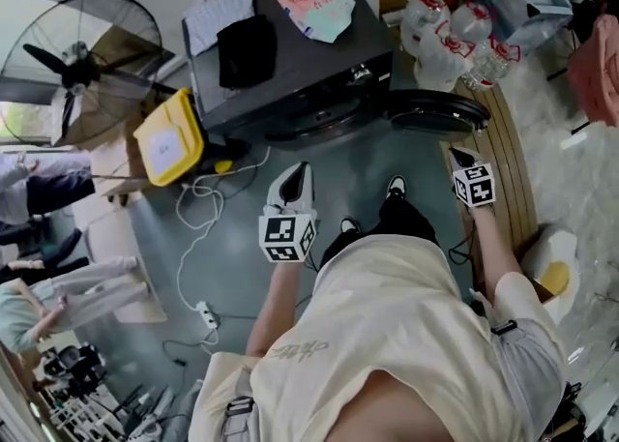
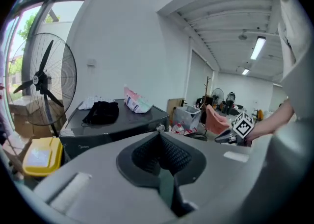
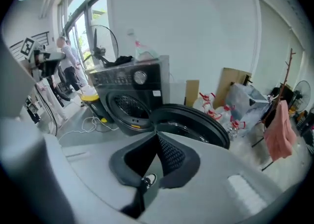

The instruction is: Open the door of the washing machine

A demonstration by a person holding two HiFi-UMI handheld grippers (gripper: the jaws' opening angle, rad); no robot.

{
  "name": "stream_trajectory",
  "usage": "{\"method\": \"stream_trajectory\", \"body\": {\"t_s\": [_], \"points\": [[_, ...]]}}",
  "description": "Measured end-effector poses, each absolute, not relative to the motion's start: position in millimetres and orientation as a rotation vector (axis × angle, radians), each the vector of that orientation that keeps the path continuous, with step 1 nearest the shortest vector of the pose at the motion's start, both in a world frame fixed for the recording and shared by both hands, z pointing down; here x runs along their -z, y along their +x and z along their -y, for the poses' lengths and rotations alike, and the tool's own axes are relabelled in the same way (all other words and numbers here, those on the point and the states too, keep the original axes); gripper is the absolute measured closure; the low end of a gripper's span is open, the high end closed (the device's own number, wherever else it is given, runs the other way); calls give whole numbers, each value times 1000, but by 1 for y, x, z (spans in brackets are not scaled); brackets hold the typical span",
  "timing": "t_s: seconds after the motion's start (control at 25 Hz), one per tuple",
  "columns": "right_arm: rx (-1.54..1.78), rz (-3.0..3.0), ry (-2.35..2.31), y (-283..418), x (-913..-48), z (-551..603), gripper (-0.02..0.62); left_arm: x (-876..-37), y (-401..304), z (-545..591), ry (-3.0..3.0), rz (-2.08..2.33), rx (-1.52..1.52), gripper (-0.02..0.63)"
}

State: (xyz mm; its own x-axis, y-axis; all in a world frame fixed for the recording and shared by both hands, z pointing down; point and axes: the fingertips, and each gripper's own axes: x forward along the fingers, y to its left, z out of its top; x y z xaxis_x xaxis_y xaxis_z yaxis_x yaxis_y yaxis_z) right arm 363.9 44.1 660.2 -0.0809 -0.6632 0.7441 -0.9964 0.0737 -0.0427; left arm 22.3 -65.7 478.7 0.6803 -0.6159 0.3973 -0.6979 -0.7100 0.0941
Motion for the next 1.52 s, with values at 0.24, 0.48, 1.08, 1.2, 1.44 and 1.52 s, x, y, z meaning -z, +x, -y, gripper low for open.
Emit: {"method": "stream_trajectory", "body": {"t_s": [0.24, 0.48, 1.08, 1.2, 1.44, 1.52], "points": [[-643, 2130, 1617, 255, -575, -16, 594, -478, -8, 54, 2713, 1004, -475, 589], [-481, 2249, 1696, 190, -513, -2, 594, -469, -37, 56, 2584, 947, -261, 589], [-206, 2445, 1829, 155, -379, -11, 594, -395, -72, 62, 2638, 1011, -59, 589], [-157, 2504, 1817, 154, -358, -10, 594, -377, -68, 60, 2673, 1046, -56, 589], [-54, 2588, 1774, 156, -328, -10, 594, -349, -56, 57, 2751, 1115, -82, 589], [-46, 2607, 1780, 159, -323, -11, 594, -343, -54, 57, 2774, 1140, -99, 589]]}}
